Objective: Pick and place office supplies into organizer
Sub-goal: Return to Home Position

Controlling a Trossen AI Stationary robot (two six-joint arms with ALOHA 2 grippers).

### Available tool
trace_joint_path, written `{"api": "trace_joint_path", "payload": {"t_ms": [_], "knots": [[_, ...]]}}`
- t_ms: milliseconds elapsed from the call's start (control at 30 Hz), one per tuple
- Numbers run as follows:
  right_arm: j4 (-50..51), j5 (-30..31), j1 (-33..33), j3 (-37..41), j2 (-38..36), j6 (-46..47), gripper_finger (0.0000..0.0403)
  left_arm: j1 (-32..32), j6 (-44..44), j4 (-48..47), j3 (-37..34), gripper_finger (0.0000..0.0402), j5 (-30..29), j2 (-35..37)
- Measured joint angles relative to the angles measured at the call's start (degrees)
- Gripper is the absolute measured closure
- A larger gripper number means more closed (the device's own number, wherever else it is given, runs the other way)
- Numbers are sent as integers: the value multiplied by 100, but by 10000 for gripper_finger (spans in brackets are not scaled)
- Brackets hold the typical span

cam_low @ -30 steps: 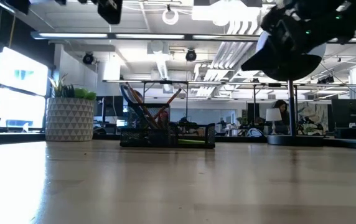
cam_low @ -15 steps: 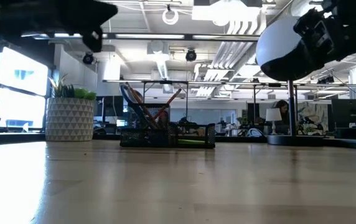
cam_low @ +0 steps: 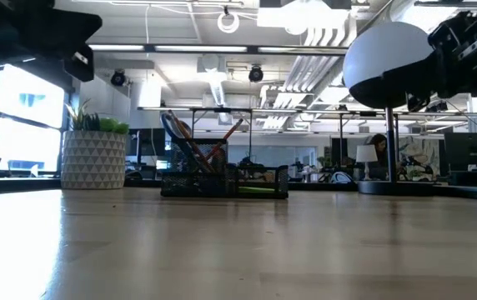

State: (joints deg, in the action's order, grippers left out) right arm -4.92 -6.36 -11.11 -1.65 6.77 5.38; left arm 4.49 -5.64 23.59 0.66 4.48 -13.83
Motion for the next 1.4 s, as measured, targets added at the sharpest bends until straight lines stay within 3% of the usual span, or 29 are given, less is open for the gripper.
{"api": "trace_joint_path", "payload": {"t_ms": [200, 467, 633, 1400], "knots": [[521, -180, -11, -4, -671, 69, 402, 0, 113, -1095, -20, 401, 153, 1385], [657, -51, -11, -74, -672, 74, 402, 0, -54, -1425, -19, 401, -56, 1356], [331, 30, -9, 107, -600, -98, 402, 0, -38, -1850, -19, 401, -623, 1354], [381, 593, -9, 114, -611, 13, 402, 0, 562, -2256, -17, 399, -666, 1349]]}}
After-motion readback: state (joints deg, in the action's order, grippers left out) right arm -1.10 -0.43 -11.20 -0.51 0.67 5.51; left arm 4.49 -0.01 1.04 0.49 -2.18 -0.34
